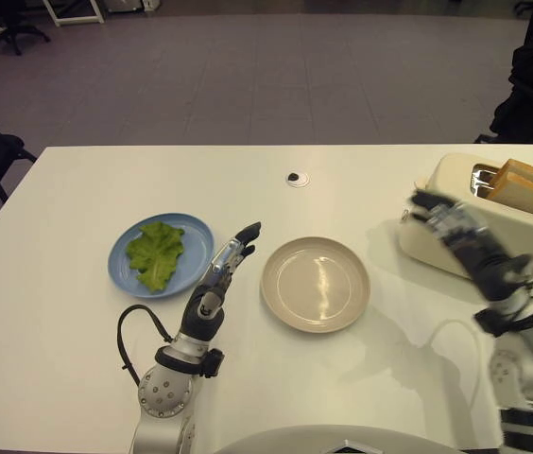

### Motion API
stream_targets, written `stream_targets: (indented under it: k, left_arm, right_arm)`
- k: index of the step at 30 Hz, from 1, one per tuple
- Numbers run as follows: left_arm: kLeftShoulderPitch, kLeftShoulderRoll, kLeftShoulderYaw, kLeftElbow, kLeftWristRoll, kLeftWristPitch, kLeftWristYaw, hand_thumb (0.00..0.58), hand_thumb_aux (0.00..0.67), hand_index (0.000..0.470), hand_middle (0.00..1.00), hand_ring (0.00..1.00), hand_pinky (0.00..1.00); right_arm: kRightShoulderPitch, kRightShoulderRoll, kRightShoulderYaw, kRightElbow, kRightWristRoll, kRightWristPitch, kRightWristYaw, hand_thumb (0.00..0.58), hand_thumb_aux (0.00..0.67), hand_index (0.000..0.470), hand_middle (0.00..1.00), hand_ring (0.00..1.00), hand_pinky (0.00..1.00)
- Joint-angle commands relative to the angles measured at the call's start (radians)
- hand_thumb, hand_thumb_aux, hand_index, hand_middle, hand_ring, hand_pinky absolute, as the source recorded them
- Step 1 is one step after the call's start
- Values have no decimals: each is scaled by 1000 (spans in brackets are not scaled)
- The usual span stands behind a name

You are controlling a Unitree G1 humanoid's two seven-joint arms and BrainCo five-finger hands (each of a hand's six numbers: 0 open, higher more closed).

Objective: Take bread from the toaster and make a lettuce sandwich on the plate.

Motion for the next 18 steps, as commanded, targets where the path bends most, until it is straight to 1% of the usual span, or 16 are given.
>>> stream_targets:
  k: [1,2,3,5,7,9,10,11,12,13,15,16,18]
  left_arm:
    - [-4,-7,-14,17,21,7,9,0,0,0,0,0,0]
    - [-2,-11,-19,14,25,6,13,0,0,0,0,0,0]
    - [-2,-14,-24,11,29,7,15,0,0,0,0,0,0]
    - [-1,-17,-29,8,31,8,16,0,0,0,0,0,0]
    - [-2,-19,-30,10,32,7,15,0,0,0,0,0,0]
    - [-3,-21,-31,12,32,5,13,0,0,0,0,0,0]
    - [-3,-21,-31,13,32,5,13,0,0,0,0,0,0]
    - [-3,-22,-31,13,32,4,13,0,0,0,0,0,0]
    - [-3,-22,-32,13,31,4,13,0,0,0,0,0,0]
    - [-1,-21,-32,12,31,3,13,0,0,0,0,0,0]
    - [2,-21,-32,11,30,2,13,0,0,0,0,0,0]
    - [4,-20,-31,11,30,0,13,0,0,0,0,0,0]
    - [6,-20,-30,11,30,-1,15,0,0,0,0,0,0]
  right_arm:
    - [-165,-264,-182,183,-149,-66,-37,0,0,0,0,0,0]
    - [-197,-341,-182,288,-276,-124,-71,0,0,0,0,0,0]
    - [-217,-417,-167,386,-446,-200,-140,0,0,0,0,0,0]
    - [-232,-526,-115,522,-731,-297,-297,0,0,0,0,0,0]
    - [-244,-585,-56,625,-902,-328,-445,0,0,0,0,0,0]
    - [-261,-607,1,731,-993,-354,-553,0,0,0,0,0,0]
    - [-270,-611,28,780,-1024,-367,-597,175,110,77,0,0,0]
    - [-283,-616,56,827,-1049,-385,-637,352,250,175,0,0,0]
    - [-299,-621,84,873,-1067,-406,-674,460,365,256,0,0,0]
    - [-314,-623,109,908,-1077,-425,-700,496,415,291,0,0,0]
    - [-340,-629,153,949,-1088,-453,-740,517,449,315,0,0,0]
    - [-354,-630,174,960,-1091,-465,-753,553,525,369,0,0,0]
    - [-375,-629,208,972,-1087,-480,-766,568,575,404,0,0,0]
